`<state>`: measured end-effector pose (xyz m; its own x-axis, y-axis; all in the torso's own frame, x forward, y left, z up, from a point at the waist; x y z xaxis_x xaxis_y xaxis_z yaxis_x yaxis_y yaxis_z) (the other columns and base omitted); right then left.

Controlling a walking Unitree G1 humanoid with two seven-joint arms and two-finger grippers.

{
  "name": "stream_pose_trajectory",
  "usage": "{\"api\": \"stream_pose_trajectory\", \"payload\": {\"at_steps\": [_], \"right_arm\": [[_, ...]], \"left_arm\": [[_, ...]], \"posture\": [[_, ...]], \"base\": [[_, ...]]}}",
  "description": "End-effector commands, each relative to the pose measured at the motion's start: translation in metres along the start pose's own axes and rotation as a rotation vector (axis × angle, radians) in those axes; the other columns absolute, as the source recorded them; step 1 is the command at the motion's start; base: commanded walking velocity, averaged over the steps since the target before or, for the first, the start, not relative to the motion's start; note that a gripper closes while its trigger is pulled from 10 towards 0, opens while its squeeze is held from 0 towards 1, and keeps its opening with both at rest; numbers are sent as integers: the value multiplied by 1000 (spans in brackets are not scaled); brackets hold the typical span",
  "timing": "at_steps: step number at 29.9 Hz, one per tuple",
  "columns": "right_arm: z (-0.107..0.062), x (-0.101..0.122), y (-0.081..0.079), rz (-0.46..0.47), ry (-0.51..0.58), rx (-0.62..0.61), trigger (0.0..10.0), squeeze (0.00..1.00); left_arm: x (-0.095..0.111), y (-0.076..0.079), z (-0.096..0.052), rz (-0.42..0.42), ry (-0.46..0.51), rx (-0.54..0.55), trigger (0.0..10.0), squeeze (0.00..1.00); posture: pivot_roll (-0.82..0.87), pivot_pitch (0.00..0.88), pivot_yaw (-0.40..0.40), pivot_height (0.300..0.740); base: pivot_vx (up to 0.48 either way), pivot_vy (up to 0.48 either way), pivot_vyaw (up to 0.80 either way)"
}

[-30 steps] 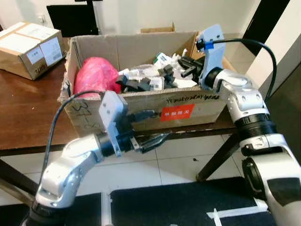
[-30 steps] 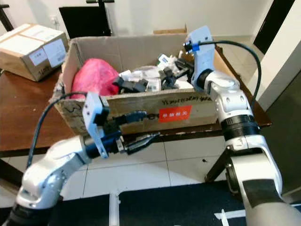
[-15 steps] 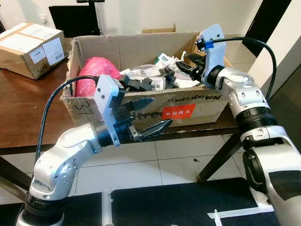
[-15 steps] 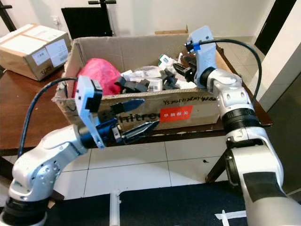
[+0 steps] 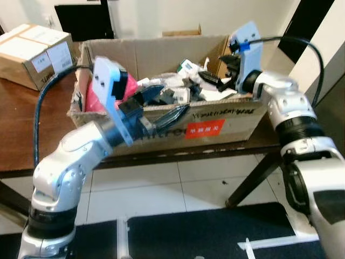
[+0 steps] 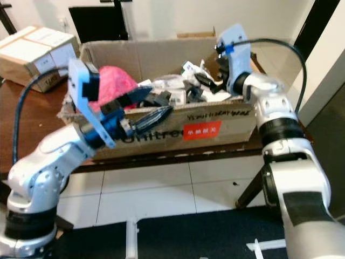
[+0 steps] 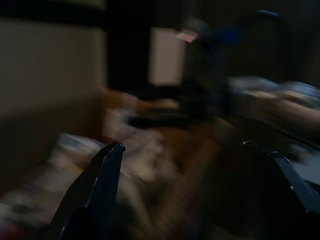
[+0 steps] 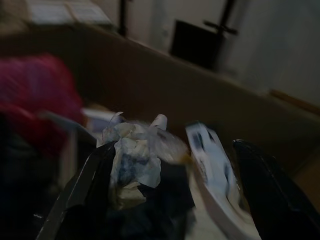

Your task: Picking trash to rubbish bin

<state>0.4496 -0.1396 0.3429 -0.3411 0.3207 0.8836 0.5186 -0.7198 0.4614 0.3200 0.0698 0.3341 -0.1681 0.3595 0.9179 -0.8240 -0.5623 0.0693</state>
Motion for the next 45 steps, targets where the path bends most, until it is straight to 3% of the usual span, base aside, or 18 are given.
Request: {"api": "stream_pose_trajectory", "payload": {"at_steps": [1,2,3,6,10,17,19,28,35,37,38,45], "right_arm": [[-4,1,3,38,13,13,10000,459],[-4,2,2,44,17,22,10000,639],[-4,2,2,61,19,30,10000,1000],[-5,2,-2,78,21,59,10000,1000],[-7,3,-18,130,46,177,10000,1000],[-9,16,-30,217,116,263,10000,1000],[-9,18,-35,229,124,290,10000,1000],[-4,16,-63,223,112,374,10000,1000],[-1,6,-72,203,75,372,10000,1000],[0,3,-72,197,66,362,10000,957],[0,2,-71,198,61,348,10000,875],[0,2,-71,198,61,348,10000,875]], "left_arm": [[9,-4,0,22,41,20,10000,0],[11,-7,2,12,46,23,10000,0],[11,-9,3,20,38,25,10000,0],[3,-17,6,76,-26,32,10000,0],[-15,-47,14,223,-136,120,10000,0],[-33,-76,22,289,-201,176,10000,0],[-34,-73,26,234,-186,146,10000,0],[-30,-62,51,134,-106,50,10000,0],[-30,-53,56,154,-120,-28,10000,0],[-31,-52,56,155,-128,-41,10000,0],[-31,-53,56,172,-138,-41,10000,0],[-31,-53,56,172,-138,-41,10000,0]], "posture": [[-15,136,-2,740],[-15,136,-2,740],[-15,136,-2,740],[-15,136,-2,740],[-11,143,-1,740],[-13,148,4,740],[-14,149,5,740],[-19,156,10,740],[-18,156,14,740],[-18,156,14,740],[-13,157,13,740],[-13,157,13,740]], "base": [[0,0,0],[0,0,0],[0,0,0],[0,0,0],[0,0,0],[0,0,0],[0,0,0],[0,0,0],[0,0,0],[0,0,0],[0,0,0],[0,0,0]]}}
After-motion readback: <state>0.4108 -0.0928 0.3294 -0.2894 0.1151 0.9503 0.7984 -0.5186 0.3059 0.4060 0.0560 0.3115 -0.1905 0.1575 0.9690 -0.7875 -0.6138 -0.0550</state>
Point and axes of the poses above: a point about 5 cm out from each wrist's last joint towards the gripper, its own z axis pointing out of the wrist towards the gripper, its own x axis along the axis of the wrist's last joint, y = z × x, the point moved 6 cm from there along z, pointing out of the wrist towards the gripper, and after that the axes turned 11 degrees about -z, right-handed, at the moved point
